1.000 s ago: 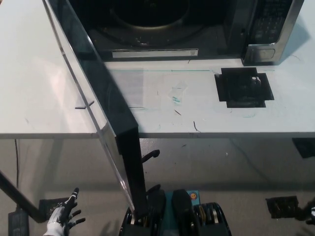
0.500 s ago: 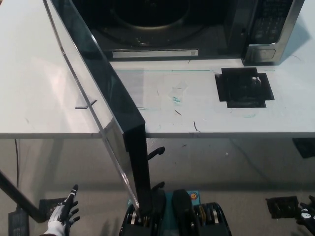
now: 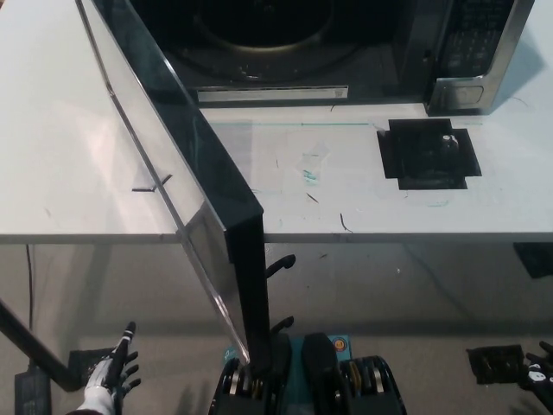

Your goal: A microwave is kept infront of the robot with its door slightly ajar. The robot uses its right hand to push the door towards the left to open it.

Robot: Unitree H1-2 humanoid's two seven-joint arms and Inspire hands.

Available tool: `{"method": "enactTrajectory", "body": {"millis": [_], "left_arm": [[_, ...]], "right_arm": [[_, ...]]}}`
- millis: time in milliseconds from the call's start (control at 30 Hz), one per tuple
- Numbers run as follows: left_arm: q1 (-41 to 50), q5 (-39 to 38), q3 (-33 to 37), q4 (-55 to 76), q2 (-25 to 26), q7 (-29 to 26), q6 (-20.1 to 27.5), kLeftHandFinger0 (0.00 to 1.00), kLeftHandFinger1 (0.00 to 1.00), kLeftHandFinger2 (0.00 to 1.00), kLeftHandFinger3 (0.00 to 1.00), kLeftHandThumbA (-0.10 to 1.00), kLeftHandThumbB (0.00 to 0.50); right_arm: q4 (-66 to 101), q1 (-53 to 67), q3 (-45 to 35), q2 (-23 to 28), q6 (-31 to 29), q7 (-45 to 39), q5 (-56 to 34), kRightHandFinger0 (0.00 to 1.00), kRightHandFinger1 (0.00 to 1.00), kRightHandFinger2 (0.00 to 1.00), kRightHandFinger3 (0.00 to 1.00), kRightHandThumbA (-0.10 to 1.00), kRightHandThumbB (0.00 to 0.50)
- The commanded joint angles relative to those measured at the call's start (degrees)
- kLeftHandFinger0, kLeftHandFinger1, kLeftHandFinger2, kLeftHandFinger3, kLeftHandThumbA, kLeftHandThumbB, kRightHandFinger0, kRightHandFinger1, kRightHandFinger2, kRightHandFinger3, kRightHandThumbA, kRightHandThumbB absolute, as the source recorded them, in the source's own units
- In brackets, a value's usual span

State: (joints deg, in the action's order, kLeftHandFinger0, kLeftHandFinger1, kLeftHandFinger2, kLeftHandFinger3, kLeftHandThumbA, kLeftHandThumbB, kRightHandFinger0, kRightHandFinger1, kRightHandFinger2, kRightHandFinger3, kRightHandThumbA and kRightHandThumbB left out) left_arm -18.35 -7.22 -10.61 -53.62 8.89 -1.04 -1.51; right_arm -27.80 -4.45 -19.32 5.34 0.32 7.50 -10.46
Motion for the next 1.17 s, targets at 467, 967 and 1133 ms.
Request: {"method": "enactTrajectory", "body": {"millis": [467,967,1133], "left_arm": [[-1.7,-1.6,-2.0,1.7,0.2,0.2,1.1,0.87,0.99,1.00,0.96,0.75,0.139],[-2.4,-1.6,-2.2,-0.4,0.3,-0.3,1.9,0.91,1.00,1.00,0.94,0.74,0.120],[-2.0,-1.8,-2.4,0.7,0.1,-0.2,1.3,0.66,0.88,1.00,0.94,0.75,0.117]], "right_arm": [[3.0,-1.0,1.1,0.0,-0.9,1.1,0.6,0.38,0.46,0.52,0.70,0.49,0.257],[2.3,-1.2,1.2,0.4,-1.5,1.0,0.5,0.36,0.45,0.53,0.69,0.48,0.231],[2.1,-1.1,1.2,0.4,-1.7,1.0,0.5,0.38,0.46,0.53,0.70,0.48,0.246]]}}
